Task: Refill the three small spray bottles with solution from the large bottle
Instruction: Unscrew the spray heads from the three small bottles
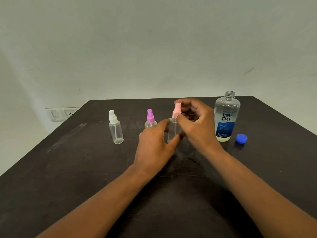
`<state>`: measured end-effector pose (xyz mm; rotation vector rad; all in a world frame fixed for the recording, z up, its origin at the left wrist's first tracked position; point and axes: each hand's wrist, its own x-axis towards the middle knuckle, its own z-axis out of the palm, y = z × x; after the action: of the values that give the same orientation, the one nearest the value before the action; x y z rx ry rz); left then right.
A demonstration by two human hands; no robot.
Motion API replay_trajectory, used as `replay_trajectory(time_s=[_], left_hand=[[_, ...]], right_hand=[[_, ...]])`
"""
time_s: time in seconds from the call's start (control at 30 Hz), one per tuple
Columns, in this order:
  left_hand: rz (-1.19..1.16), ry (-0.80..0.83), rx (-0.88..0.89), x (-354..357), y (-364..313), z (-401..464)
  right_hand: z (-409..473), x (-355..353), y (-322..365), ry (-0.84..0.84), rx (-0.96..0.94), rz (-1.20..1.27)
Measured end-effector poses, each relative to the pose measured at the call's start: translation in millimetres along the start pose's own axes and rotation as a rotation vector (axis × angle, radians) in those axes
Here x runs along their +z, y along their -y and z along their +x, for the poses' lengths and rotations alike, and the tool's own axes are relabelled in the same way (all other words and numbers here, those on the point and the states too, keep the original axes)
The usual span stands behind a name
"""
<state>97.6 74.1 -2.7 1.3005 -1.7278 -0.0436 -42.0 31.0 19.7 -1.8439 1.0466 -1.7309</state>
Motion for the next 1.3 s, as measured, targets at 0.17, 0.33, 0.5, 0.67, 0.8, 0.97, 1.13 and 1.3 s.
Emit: replay_trajectory(time_s=[0.17, 0.33, 0.5, 0.67, 0.8, 0.97, 1.13, 1.3], left_hand=[[-0.019, -0.016, -0.021, 1.4, 2.3, 0.9], [-0.065, 0.005, -0.012, 4.1, 5.8, 0.6], [-0.072, 0.01, 0.003, 7.0, 6.4, -0.2], [-0.085, 0.015, 0.011, 7.8, 7.2, -0.9], [-0.095, 0.039, -0.004, 7.0, 12.4, 0.8], [-0.119, 0.026, -0.009, 7.8, 14.0, 0.1], [-0.107, 0.015, -0.011, 7.6, 11.7, -0.7], [-0.131, 0.015, -0.012, 7.4, 11.5, -0.4]], right_hand=[[-1.8, -0.8, 3.2, -0.011, 0.036, -0.13], [0.3, -2.8, 1.4, -0.01, 0.114, -0.138], [1.4, -1.8, 3.2, 0.022, 0.143, -0.102], [0.9, -3.0, 4.2, 0.06, 0.138, -0.057], [-0.5, -7.4, 4.5, 0.174, 0.114, 0.037], [-0.7, -9.0, 6.8, 0.222, 0.109, 0.107], [1.5, -9.2, 1.4, 0.102, 0.096, 0.04], [0.5, -8.5, 6.4, 0.111, 0.061, 0.118]])
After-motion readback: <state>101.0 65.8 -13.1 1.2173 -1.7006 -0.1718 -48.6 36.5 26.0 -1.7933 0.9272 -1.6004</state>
